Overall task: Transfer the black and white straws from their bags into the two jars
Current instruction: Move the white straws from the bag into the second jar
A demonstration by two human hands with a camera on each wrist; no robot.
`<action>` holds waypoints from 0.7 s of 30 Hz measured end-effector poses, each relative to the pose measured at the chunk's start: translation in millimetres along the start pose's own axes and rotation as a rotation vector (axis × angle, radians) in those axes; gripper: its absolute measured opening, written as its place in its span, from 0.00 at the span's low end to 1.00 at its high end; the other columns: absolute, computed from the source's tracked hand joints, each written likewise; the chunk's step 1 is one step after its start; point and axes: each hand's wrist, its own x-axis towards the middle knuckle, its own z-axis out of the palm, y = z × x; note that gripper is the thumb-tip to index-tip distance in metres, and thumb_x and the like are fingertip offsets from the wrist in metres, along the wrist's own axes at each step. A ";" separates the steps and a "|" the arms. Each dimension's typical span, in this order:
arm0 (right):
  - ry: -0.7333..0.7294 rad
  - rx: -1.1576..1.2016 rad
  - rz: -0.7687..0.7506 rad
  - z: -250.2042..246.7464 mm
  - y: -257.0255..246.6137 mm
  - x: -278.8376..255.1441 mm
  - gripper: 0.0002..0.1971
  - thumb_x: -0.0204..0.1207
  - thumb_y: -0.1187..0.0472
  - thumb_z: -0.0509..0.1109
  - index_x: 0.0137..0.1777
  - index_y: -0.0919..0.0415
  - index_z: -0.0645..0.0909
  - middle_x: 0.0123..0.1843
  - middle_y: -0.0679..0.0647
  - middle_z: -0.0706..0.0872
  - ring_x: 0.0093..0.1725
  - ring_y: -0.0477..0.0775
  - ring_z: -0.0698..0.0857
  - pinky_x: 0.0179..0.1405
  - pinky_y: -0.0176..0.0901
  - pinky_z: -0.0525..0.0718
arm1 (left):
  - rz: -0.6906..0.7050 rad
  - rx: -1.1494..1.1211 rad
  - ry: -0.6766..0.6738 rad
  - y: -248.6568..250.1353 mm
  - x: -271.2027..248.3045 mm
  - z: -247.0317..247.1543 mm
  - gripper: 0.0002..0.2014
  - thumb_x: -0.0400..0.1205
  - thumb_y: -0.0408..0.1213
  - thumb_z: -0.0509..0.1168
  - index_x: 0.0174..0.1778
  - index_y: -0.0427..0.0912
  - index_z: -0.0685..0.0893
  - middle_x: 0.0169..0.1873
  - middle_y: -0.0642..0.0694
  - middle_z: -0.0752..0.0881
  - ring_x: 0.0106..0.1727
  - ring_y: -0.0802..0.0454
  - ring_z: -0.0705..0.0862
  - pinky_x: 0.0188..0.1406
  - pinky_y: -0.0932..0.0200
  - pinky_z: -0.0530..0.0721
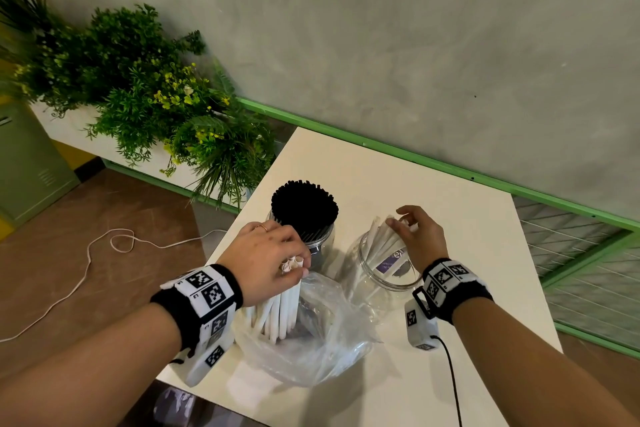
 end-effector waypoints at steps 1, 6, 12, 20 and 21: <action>0.003 -0.006 -0.005 -0.2 -0.9 1.1 0.09 0.76 0.54 0.74 0.53 0.55 0.82 0.44 0.50 0.81 0.40 0.48 0.79 0.31 0.26 0.75 | 0.000 -0.001 -0.002 0.2 -0.1 -0.2 0.11 0.76 0.59 0.56 0.44 0.63 0.81 0.45 0.64 0.79 0.48 0.57 0.78 0.54 0.50 0.75; -0.035 -0.105 -0.084 -2.0 -5.6 10.6 0.07 0.77 0.53 0.72 0.48 0.55 0.81 0.48 0.53 0.83 0.47 0.53 0.80 0.33 0.40 0.77 | 0.000 0.002 -0.007 0.5 -1.3 -0.2 0.12 0.76 0.60 0.55 0.44 0.63 0.81 0.45 0.63 0.80 0.48 0.57 0.78 0.53 0.51 0.74; -0.013 -0.177 -0.108 -1.4 8.0 13.3 0.14 0.81 0.48 0.66 0.58 0.58 0.80 0.48 0.53 0.82 0.48 0.56 0.81 0.52 0.51 0.80 | 0.004 0.005 0.000 0.8 -2.9 -0.8 0.11 0.76 0.59 0.56 0.45 0.63 0.81 0.45 0.63 0.80 0.46 0.57 0.78 0.53 0.50 0.76; 0.155 -0.247 -0.359 -14.7 -1.3 0.5 0.14 0.82 0.61 0.65 0.66 0.61 0.77 0.58 0.55 0.80 0.59 0.57 0.75 0.61 0.46 0.72 | 0.013 0.001 0.000 0.6 -2.8 -2.2 0.12 0.76 0.60 0.56 0.47 0.64 0.82 0.46 0.63 0.79 0.47 0.58 0.77 0.54 0.48 0.77; 0.181 -0.226 -0.395 -15.6 -9.7 -6.5 0.14 0.82 0.61 0.65 0.66 0.61 0.77 0.58 0.54 0.80 0.59 0.56 0.74 0.60 0.42 0.70 | 0.015 0.006 -0.008 0.4 -2.5 -2.6 0.14 0.76 0.62 0.55 0.49 0.64 0.82 0.46 0.63 0.80 0.48 0.58 0.77 0.55 0.48 0.76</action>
